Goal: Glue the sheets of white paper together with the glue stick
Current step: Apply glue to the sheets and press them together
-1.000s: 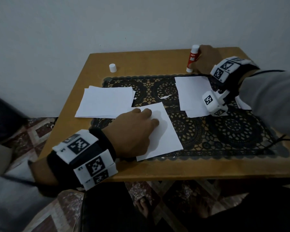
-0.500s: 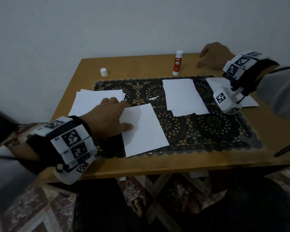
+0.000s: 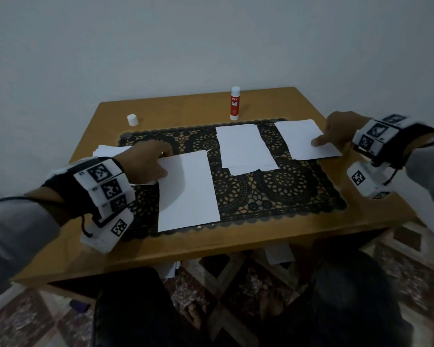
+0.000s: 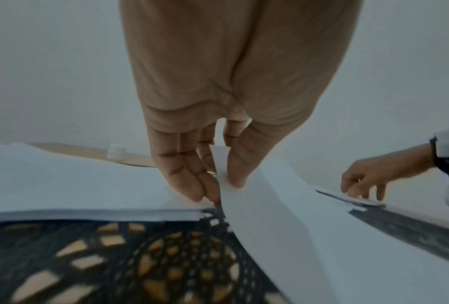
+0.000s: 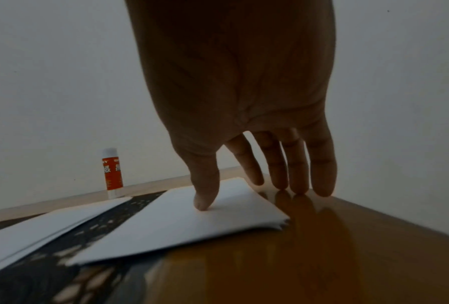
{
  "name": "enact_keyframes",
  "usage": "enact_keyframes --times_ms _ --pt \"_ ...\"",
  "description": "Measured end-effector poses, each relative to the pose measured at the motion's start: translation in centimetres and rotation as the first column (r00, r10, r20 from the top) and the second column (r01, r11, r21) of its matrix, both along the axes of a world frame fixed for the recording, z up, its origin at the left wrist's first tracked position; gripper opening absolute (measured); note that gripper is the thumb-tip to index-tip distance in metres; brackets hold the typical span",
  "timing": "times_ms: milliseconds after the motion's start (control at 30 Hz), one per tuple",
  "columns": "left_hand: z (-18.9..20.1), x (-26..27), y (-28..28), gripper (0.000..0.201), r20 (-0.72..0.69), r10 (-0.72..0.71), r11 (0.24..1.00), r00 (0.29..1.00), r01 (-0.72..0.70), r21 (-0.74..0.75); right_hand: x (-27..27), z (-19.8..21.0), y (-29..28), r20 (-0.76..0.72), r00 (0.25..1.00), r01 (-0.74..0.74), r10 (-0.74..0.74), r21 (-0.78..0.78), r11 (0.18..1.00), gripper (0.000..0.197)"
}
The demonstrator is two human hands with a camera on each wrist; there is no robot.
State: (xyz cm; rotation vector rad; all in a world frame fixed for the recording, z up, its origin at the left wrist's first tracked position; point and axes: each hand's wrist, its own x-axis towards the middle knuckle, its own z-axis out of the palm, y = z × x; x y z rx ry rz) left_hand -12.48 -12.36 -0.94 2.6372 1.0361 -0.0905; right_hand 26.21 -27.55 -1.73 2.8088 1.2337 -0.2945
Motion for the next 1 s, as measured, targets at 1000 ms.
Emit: enact_keyframes --times_ms 1000 --pt "1.7 7.1 -2.9 0.065 -0.073 -0.443 0.887 0.894 0.449 0.112 1.2 -1.5 -0.3 -0.042 0.992 0.122 -0.116 0.224 0.967 0.049"
